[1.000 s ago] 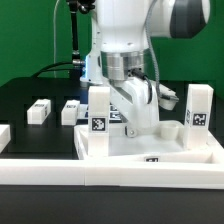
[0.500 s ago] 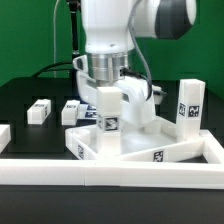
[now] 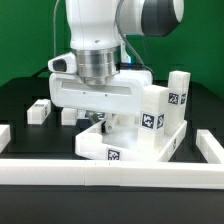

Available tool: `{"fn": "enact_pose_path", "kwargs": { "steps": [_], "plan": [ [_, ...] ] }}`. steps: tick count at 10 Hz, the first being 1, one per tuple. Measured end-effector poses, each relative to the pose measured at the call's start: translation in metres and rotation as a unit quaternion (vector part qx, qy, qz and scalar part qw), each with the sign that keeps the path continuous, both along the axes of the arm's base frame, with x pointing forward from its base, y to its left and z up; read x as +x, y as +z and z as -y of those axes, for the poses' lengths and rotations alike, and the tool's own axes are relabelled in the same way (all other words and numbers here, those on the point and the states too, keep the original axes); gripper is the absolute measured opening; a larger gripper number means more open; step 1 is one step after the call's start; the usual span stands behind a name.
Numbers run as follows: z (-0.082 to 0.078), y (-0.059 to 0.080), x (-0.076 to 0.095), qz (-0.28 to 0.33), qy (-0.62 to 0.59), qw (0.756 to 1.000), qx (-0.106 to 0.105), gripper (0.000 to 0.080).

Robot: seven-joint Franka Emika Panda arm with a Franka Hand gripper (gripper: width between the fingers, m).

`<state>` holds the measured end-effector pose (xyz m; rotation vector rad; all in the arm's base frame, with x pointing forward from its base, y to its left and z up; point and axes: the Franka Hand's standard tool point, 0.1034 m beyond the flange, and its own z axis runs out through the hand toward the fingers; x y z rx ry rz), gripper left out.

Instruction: Assemble desk

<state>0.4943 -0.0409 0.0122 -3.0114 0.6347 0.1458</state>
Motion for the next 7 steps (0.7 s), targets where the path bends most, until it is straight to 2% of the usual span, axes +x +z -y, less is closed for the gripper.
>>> {"fn": "enact_pose_path", "kwargs": {
  "steps": [4,5,6,7],
  "plan": [
    [0.006,0.0,-0.001,0.003,0.137,0.991,0.0,0.0054],
    [0.008,0.002,0.011,0.008,0.19,0.982,-0.002,0.0054],
    [0.002,0.007,0.023,0.014,0.224,0.974,-0.01,0.0054],
    [-0.009,0.008,0.025,0.012,0.254,0.967,-0.015,0.0054]
  ]
}}
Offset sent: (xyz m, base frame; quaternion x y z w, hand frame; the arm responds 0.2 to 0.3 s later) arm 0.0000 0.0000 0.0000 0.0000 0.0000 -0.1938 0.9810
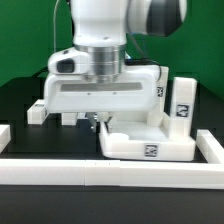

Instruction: Assemble desk

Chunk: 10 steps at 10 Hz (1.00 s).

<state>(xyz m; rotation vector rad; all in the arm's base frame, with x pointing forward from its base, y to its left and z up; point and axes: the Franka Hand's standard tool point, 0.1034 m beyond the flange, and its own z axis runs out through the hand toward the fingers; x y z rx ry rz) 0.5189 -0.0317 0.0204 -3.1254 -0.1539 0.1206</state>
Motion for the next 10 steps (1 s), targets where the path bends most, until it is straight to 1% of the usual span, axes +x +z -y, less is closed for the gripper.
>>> {"fn": "enact_pose_path", "kwargs": {
  "steps": [1,5,6,7,8,9,10],
  "plan": [
    [-0.003,-0.001,-0.004,-0.003,0.003,1.0,0.0,0.0054],
    [0.006,-0.004,-0.008,-0.01,0.127,0.992,0.002,0.0054],
    [0.007,-0.007,-0.008,-0.013,0.154,0.988,0.002,0.0054],
    [0.01,-0.006,-0.002,-0.011,0.17,0.985,0.001,0.0054],
    [0.014,-0.002,0.006,-0.009,0.221,0.975,-0.001,0.0054],
    [0.017,0.004,0.018,-0.005,0.26,0.966,-0.005,0.0054],
    [0.013,0.012,0.035,0.003,0.288,0.958,-0.012,0.0054]
  ]
}}
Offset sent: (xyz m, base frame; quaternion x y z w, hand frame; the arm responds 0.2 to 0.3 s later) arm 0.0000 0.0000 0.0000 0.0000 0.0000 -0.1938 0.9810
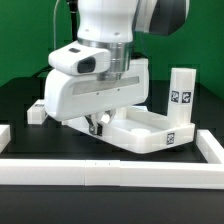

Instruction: Assemble desk

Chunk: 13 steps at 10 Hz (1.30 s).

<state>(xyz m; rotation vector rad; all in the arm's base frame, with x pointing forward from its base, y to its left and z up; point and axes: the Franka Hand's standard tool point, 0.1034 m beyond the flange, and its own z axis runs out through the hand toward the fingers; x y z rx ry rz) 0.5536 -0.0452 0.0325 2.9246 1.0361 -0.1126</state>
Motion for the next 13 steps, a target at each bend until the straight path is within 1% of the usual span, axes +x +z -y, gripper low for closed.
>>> {"fn": "enact_pose_path", "kwargs": {
  "steps": [2,3,4,5,7,10,11,12,13],
  "plan": [
    [-0.017,0.011,0.025,0.013,0.076,0.997,-0.015,0.0054],
    [-0.02,0.017,0.038,0.022,0.143,0.989,-0.026,0.0054],
    [-0.023,0.017,0.044,0.04,0.223,0.974,-0.03,0.0054],
    [-0.02,0.014,0.04,0.034,0.233,0.971,-0.03,0.0054],
    [-0.016,0.014,0.04,0.027,0.276,0.96,-0.037,0.0054],
    [-0.01,0.014,0.04,0.013,0.358,0.932,-0.048,0.0054],
    [-0.017,0.019,0.049,0.017,0.382,0.922,-0.053,0.0054],
    [-0.033,0.022,0.06,0.024,0.402,0.913,-0.057,0.0054],
    [-0.048,0.023,0.068,0.031,0.414,0.908,-0.054,0.0054]
  ]
}}
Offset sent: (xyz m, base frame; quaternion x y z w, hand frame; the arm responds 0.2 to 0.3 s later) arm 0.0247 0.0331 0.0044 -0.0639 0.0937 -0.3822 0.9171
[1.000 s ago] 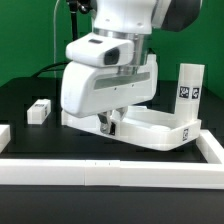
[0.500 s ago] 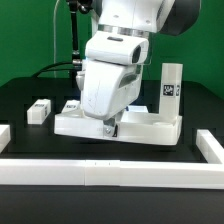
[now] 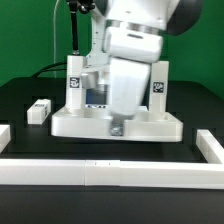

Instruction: Assemble desk

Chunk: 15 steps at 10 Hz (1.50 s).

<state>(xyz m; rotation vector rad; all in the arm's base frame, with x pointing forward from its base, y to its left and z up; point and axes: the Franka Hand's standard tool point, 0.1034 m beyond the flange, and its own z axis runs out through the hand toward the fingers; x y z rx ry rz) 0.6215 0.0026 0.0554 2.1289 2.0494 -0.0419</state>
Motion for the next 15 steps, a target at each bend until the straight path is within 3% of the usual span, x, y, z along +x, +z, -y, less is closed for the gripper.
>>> {"fn": "enact_pose_path", "kwargs": {
  "steps": [2,6,8,9,12,15],
  "plan": [
    [-0.01,-0.006,0.001,0.006,-0.013,1.0,0.006,0.0054],
    [-0.005,-0.007,0.0,0.005,-0.018,1.0,0.006,0.0054],
    [0.004,-0.015,-0.002,-0.001,-0.005,1.0,0.003,0.0054],
    [0.002,-0.02,0.003,-0.001,-0.004,1.0,0.004,0.0054],
    [-0.025,-0.025,0.027,0.009,-0.019,1.0,0.013,0.0054],
    [-0.029,-0.022,0.034,0.015,-0.04,0.999,0.005,0.0054]
  ]
}}
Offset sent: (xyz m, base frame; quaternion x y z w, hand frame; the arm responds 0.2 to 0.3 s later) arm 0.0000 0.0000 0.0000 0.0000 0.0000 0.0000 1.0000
